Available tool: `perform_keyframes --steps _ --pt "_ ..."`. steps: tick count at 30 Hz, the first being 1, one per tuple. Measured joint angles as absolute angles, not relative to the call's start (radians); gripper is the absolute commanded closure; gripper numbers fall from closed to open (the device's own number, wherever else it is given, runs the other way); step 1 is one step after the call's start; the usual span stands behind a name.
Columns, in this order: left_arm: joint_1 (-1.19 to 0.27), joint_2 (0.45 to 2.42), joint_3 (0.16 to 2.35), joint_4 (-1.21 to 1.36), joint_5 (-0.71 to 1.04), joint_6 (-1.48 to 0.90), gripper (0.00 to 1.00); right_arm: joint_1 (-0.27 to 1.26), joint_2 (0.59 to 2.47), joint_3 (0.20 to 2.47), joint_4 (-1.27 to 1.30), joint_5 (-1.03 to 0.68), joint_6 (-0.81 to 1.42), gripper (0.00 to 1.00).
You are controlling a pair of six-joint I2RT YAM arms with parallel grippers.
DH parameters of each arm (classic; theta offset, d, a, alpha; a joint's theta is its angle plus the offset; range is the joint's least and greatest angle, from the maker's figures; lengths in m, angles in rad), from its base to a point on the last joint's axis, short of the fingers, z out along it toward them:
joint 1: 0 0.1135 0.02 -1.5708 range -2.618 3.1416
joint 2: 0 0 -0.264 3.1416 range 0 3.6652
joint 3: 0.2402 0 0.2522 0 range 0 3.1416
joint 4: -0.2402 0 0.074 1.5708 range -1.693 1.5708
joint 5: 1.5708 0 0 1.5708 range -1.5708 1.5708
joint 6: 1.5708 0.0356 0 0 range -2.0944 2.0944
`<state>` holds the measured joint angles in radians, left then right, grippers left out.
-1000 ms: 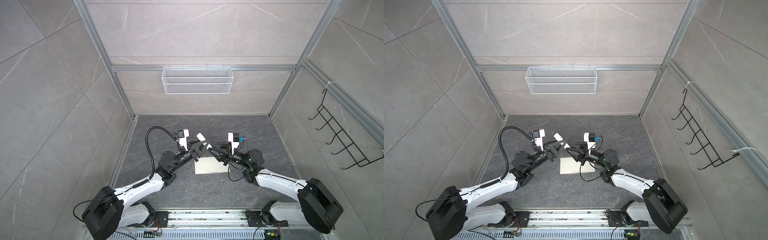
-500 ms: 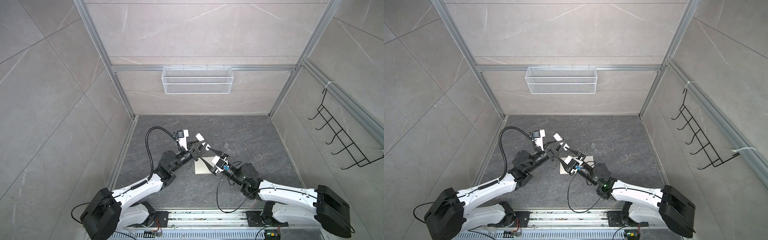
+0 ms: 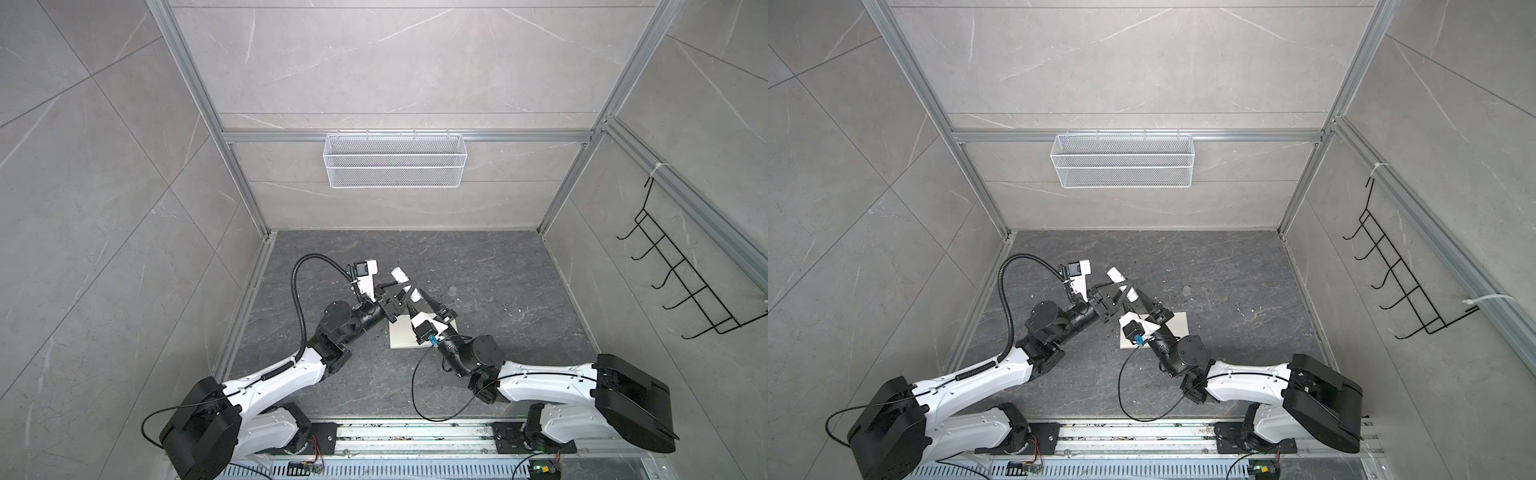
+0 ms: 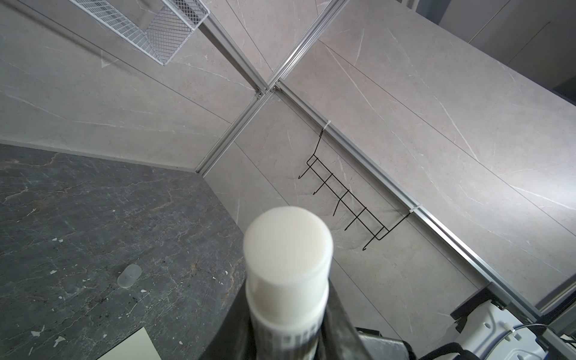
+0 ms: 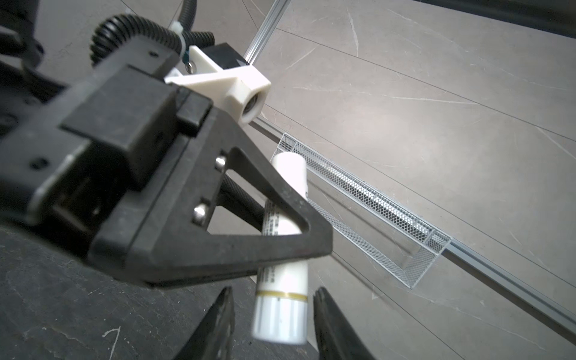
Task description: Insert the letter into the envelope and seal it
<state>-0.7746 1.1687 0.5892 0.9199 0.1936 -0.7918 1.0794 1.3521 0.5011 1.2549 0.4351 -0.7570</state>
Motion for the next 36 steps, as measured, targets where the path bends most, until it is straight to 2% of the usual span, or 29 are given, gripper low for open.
perform_keyframes --steps 8,11,18,20,23,28,31,36 --pt "-0.775 1.166 0.589 0.923 0.193 -0.792 1.0 1.08 1.355 0.501 1.265 0.458 -0.751 0.79" --pt "-0.775 1.165 0.589 0.925 0.193 -0.793 1.0 1.08 1.355 0.501 1.266 0.461 -0.739 0.83" --pt "-0.775 1.165 0.589 0.923 0.195 -0.792 1.0 1.075 1.344 0.501 1.243 0.443 -0.652 1.0" --pt "-0.775 1.165 0.589 0.929 0.198 -0.792 1.0 1.058 1.32 0.501 1.208 0.405 -0.591 1.0" --pt "-0.775 1.166 0.589 0.949 0.211 -0.79 1.0 0.994 1.256 0.493 1.128 0.26 -0.445 1.0" --pt "-0.783 1.175 0.59 0.975 0.247 -0.782 1.0 0.81 1.169 0.468 1.05 -0.145 -0.109 1.0" --pt "-0.784 1.185 0.59 0.985 0.272 -0.778 1.0 0.714 1.167 0.467 1.051 -0.349 0.078 1.0" --pt "-0.785 1.191 0.59 0.995 0.301 -0.772 1.0 0.611 1.212 0.487 1.107 -0.588 0.344 0.99"
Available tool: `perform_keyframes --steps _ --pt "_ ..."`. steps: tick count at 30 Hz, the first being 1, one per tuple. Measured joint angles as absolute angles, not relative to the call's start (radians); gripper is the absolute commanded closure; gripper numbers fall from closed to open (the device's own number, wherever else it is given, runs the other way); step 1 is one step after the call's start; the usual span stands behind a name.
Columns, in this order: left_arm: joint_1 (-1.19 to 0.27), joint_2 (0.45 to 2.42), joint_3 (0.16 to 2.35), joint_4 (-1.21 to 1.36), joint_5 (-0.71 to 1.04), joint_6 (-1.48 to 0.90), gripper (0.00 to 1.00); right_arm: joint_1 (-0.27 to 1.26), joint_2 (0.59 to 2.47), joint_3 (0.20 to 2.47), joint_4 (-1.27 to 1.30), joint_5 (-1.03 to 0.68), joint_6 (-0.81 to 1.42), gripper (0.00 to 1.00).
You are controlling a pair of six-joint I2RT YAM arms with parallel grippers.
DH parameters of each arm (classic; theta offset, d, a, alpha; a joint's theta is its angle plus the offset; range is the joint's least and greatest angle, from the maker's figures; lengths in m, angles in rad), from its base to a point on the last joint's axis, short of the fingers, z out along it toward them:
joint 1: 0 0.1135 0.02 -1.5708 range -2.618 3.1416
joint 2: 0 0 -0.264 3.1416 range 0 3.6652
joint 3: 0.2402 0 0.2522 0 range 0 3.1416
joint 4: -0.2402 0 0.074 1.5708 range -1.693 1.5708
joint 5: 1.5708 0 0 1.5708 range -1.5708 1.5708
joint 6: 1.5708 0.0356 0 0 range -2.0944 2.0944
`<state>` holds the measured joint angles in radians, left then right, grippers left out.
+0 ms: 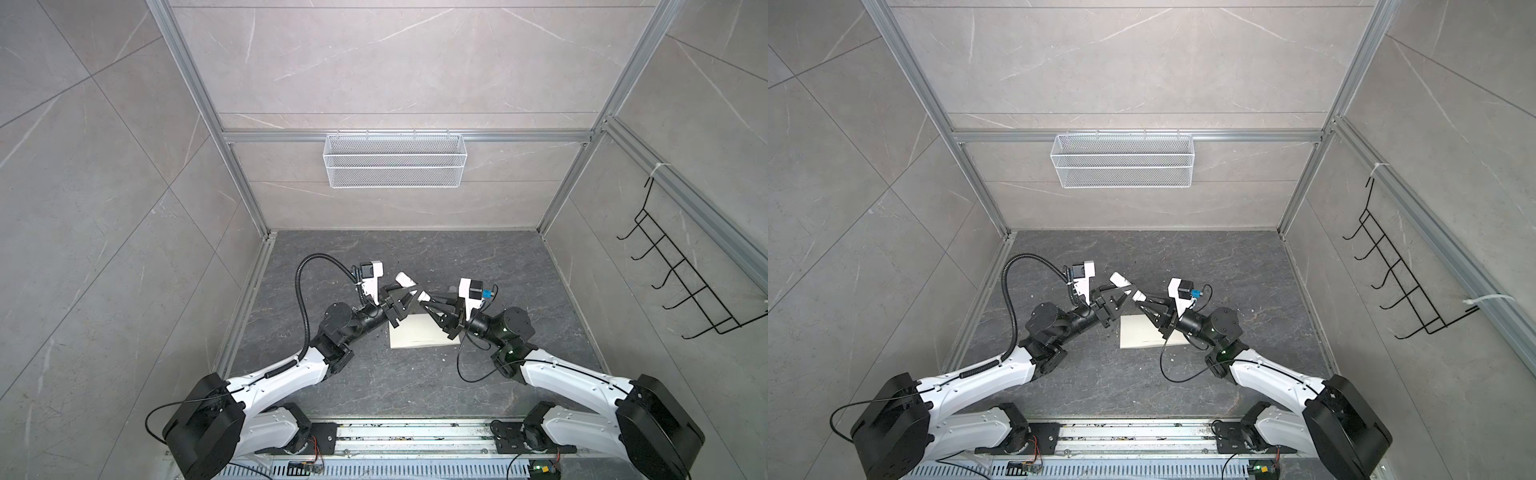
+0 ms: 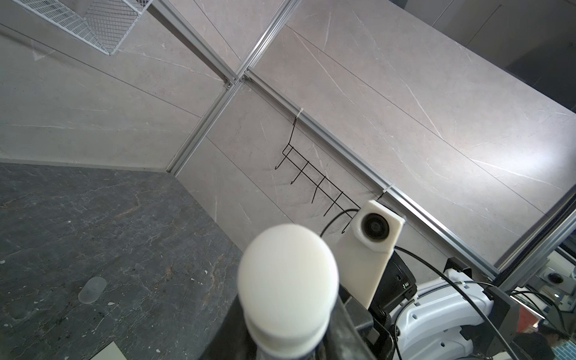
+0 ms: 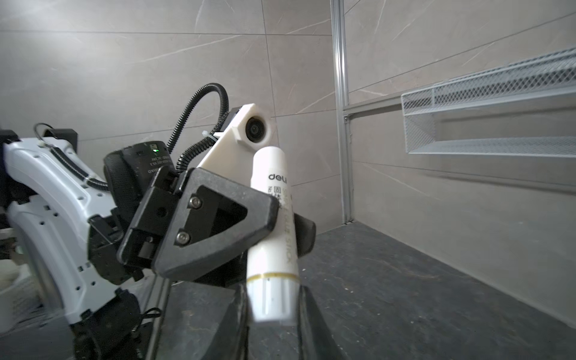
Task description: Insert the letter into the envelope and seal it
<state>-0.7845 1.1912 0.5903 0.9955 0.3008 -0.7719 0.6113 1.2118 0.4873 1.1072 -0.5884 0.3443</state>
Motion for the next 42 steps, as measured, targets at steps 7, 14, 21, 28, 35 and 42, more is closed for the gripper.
perform_keyframes --steps 7,14,21,28,35,42 --pt "-0.78 1.188 0.591 0.987 0.295 -0.766 1.0 0.562 1.285 0.535 1.155 -0.727 0.525 0.82" --pt "-0.78 1.146 0.601 0.876 0.263 -0.762 1.0 0.572 1.161 0.536 0.948 -0.567 0.29 0.32" --pt "-0.78 1.125 0.625 0.817 0.245 -0.765 1.0 0.831 1.044 0.521 0.803 -0.181 -0.247 0.3" --pt "-0.78 1.125 0.625 0.799 0.238 -0.767 1.0 0.957 1.146 0.463 0.921 0.11 -0.552 0.44" --pt "-0.78 1.125 0.625 0.79 0.238 -0.767 1.0 0.996 1.206 0.453 1.077 0.246 -0.662 0.52" --pt "-0.78 1.125 0.628 0.792 0.237 -0.77 1.0 1.004 1.207 0.453 1.132 0.274 -0.694 0.6"
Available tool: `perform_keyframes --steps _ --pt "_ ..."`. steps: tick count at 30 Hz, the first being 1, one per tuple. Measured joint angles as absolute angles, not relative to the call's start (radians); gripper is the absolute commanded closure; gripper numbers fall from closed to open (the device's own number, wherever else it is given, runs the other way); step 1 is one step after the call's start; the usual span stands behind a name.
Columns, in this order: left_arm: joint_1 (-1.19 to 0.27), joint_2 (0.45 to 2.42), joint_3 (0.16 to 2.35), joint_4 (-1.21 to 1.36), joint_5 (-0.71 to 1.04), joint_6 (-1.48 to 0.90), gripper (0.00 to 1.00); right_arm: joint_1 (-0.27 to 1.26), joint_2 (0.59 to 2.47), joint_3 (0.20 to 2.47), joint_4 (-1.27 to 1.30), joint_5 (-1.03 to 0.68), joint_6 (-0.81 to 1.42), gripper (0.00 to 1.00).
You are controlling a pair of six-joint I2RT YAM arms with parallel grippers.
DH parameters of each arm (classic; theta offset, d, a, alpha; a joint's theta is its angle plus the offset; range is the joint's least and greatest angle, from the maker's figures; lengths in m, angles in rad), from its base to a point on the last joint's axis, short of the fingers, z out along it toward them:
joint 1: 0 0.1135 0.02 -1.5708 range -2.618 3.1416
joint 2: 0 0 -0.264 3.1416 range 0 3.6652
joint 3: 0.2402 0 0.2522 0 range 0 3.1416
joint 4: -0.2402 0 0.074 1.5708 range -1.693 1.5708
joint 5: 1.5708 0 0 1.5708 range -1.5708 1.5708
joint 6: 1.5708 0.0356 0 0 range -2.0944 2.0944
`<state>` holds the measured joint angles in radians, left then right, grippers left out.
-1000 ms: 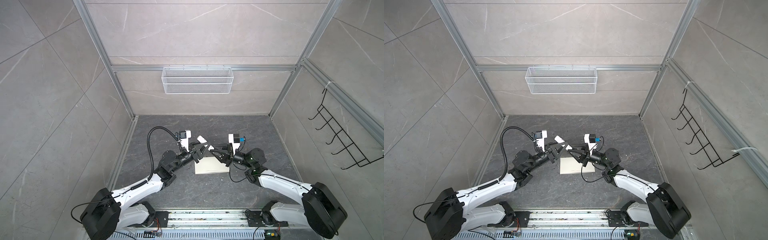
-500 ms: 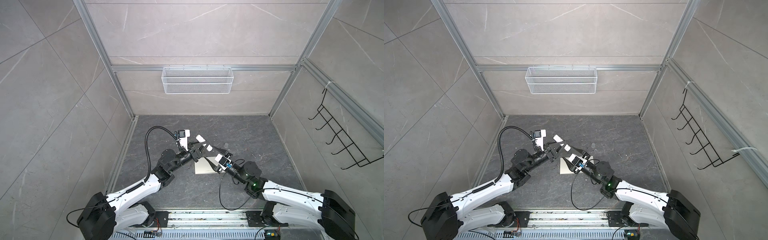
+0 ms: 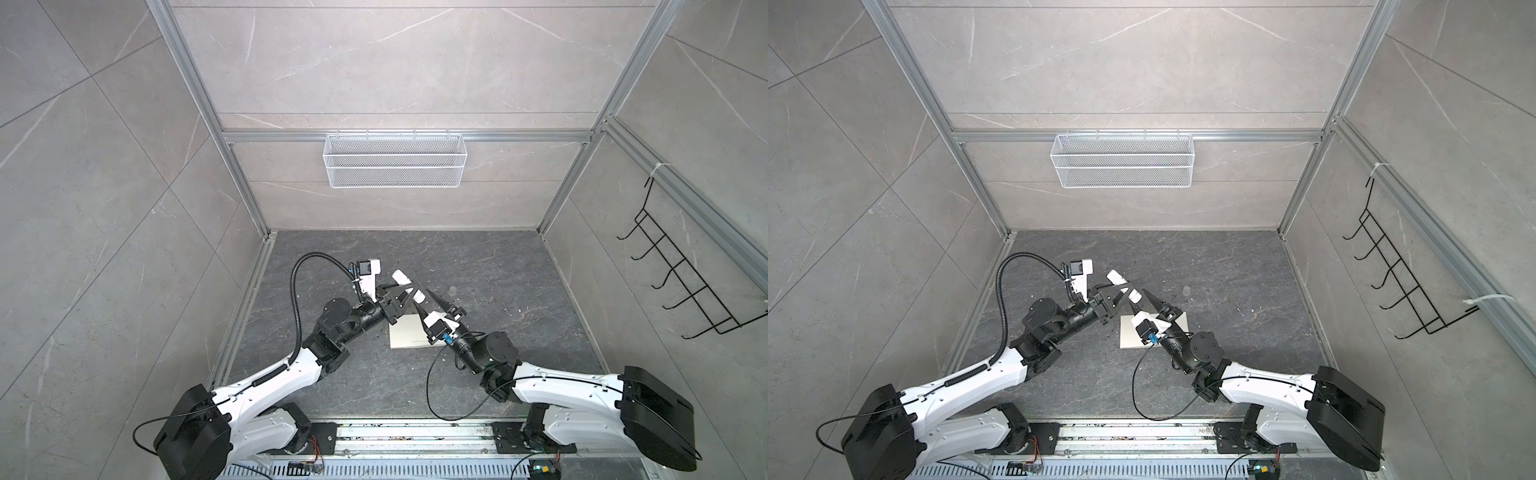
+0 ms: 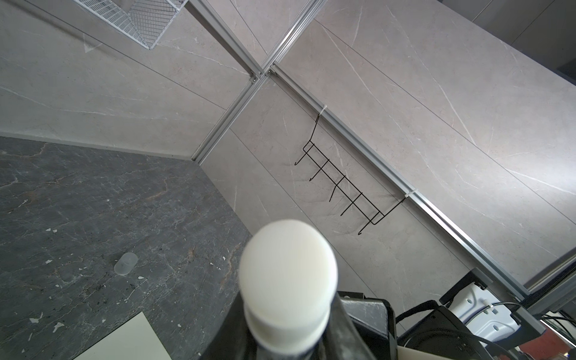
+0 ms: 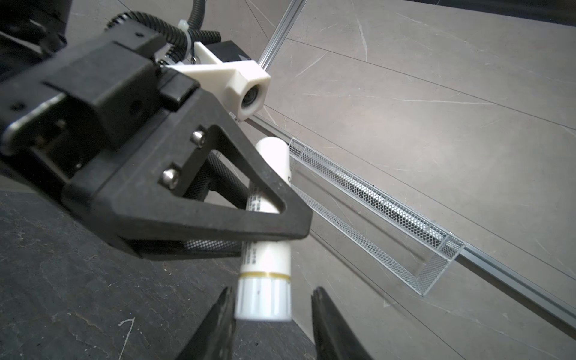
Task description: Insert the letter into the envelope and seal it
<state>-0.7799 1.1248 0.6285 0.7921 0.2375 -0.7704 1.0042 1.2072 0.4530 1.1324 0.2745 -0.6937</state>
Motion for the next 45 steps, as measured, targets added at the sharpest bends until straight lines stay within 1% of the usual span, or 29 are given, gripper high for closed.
perform_keyframes --steps 6,11,18,23,26,32,36,40,43,45 --pt "-0.78 1.125 0.63 0.792 0.237 -0.771 1.0 1.006 1.21 0.453 1.135 0.274 -0.693 0.63" --pt "-0.78 1.126 0.632 0.793 0.238 -0.775 1.0 1.013 1.216 0.453 1.139 0.274 -0.697 0.71" --pt "-0.78 1.128 0.636 0.793 0.238 -0.777 1.0 1.012 1.214 0.455 1.138 0.275 -0.656 0.86" --pt "-0.78 1.131 0.636 0.793 0.238 -0.776 1.0 1.006 1.192 0.457 1.093 0.26 -0.554 0.91" --pt "-0.78 1.135 0.636 0.799 0.239 -0.775 1.0 0.949 1.164 0.469 1.024 0.154 -0.406 0.94" --pt "-0.778 1.163 0.636 0.836 0.236 -0.772 1.0 0.755 1.168 0.494 0.976 -0.23 0.009 0.96" --pt "-0.767 1.17 0.636 0.858 0.228 -0.77 1.0 0.66 1.232 0.55 0.986 -0.447 0.287 0.95" --pt "-0.76 1.17 0.636 0.875 0.211 -0.769 1.0 0.599 1.318 0.588 1.088 -0.599 0.522 0.95" --pt "-0.757 1.17 0.636 0.875 0.205 -0.766 1.0 0.57 1.385 0.598 1.196 -0.678 0.677 0.95" --pt "-0.757 1.17 0.635 0.876 0.2 -0.765 1.0 0.56 1.414 0.607 1.24 -0.712 0.743 0.93"
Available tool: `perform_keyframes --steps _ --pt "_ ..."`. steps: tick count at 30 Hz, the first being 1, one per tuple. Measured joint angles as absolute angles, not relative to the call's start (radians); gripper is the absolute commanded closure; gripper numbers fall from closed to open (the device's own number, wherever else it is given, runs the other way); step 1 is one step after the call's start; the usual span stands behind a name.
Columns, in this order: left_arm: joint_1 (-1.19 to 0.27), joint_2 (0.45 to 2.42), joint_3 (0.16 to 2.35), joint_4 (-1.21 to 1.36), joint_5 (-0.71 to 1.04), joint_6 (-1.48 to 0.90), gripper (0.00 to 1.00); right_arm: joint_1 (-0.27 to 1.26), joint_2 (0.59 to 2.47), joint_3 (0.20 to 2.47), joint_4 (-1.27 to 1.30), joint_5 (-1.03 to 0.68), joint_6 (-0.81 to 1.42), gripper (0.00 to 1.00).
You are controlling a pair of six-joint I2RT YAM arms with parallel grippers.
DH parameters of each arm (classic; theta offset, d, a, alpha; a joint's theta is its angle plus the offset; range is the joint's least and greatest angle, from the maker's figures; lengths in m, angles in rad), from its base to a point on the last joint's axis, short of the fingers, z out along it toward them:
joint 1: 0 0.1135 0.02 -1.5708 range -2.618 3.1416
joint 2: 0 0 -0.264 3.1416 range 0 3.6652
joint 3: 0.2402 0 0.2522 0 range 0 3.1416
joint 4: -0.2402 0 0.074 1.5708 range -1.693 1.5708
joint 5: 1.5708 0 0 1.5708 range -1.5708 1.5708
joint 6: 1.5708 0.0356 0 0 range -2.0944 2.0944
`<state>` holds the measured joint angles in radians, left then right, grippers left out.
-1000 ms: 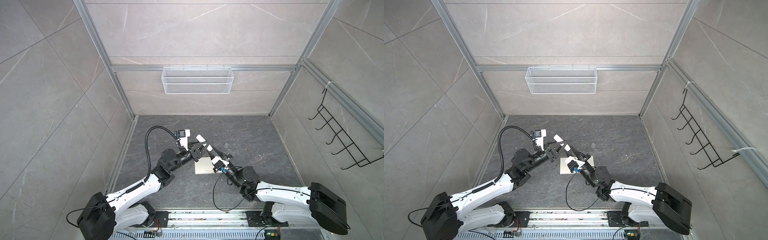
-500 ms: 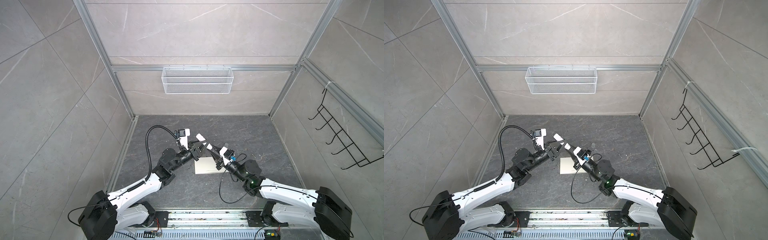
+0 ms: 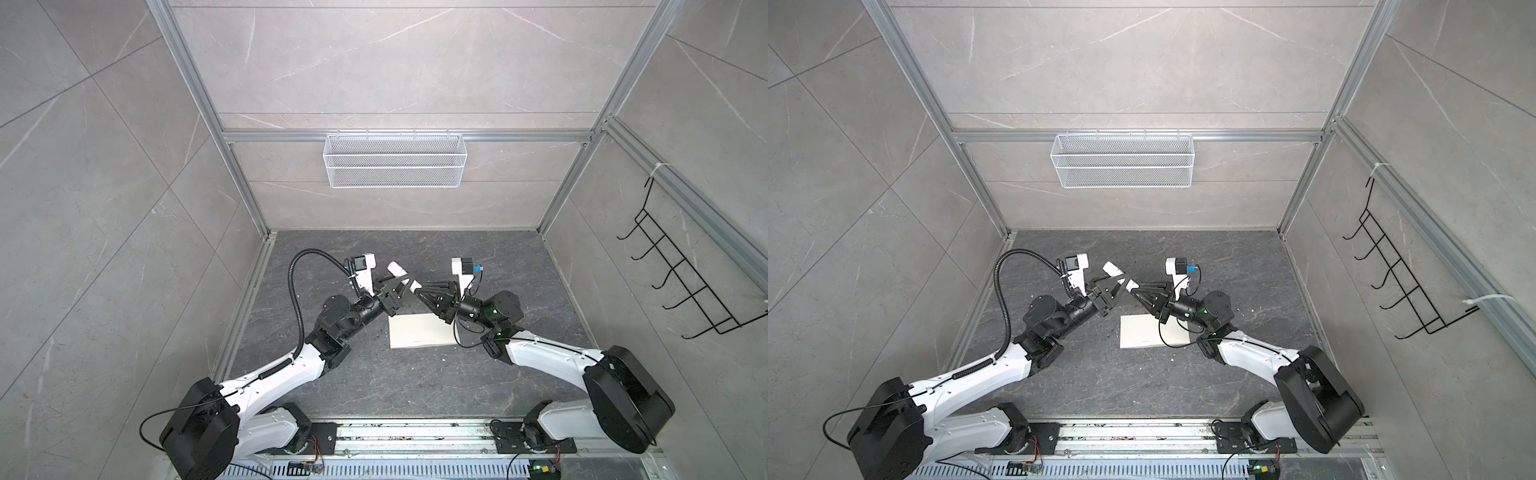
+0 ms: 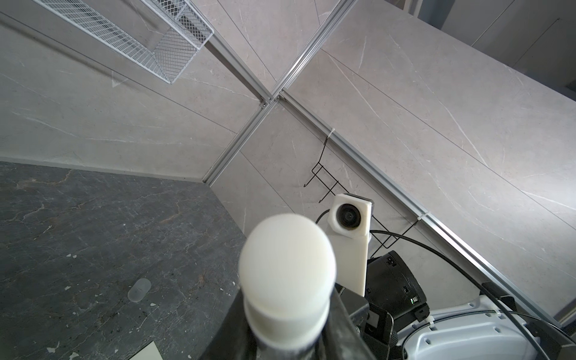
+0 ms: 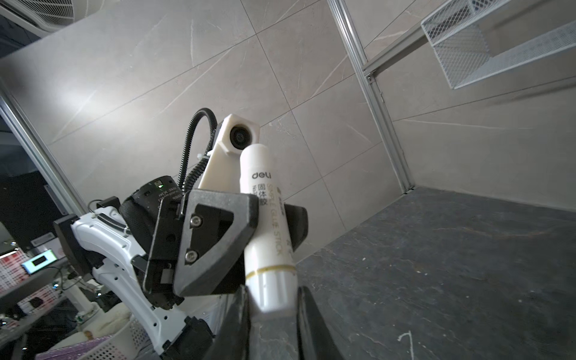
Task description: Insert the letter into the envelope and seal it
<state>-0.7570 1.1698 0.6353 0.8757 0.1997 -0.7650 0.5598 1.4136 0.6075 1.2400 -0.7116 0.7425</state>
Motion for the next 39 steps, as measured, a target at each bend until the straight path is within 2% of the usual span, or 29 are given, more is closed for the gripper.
perform_keyframes --steps 2,4,7,10,13,17,23,30,39 --pt "-0.757 1.17 0.635 0.878 0.196 -0.764 1.0 0.553 1.43 0.614 1.264 -0.732 0.785 0.89" --pt "-0.757 1.17 0.635 0.88 0.196 -0.763 1.0 0.55 1.431 0.616 1.27 -0.742 0.796 0.79" --pt "-0.758 1.169 0.635 0.876 0.196 -0.762 1.0 0.549 1.417 0.616 1.24 -0.741 0.765 0.55" --pt "-0.768 1.166 0.635 0.854 0.206 -0.756 1.0 0.55 1.354 0.612 1.13 -0.673 0.635 0.37" --pt "-0.775 1.16 0.636 0.83 0.212 -0.756 1.0 0.587 1.242 0.593 0.987 -0.547 0.409 0.31" --pt "-0.777 1.152 0.636 0.807 0.213 -0.756 1.0 0.719 1.13 0.539 0.892 -0.329 0.039 0.29" --pt "-0.777 1.148 0.636 0.796 0.213 -0.758 1.0 0.854 1.164 0.43 0.95 -0.063 -0.309 0.31" --pt "-0.777 1.146 0.636 0.786 0.213 -0.758 1.0 0.918 1.224 0.402 1.139 0.131 -0.488 0.41" --pt "-0.777 1.146 0.636 0.786 0.213 -0.758 1.0 0.934 1.225 0.401 1.217 0.176 -0.539 0.52"
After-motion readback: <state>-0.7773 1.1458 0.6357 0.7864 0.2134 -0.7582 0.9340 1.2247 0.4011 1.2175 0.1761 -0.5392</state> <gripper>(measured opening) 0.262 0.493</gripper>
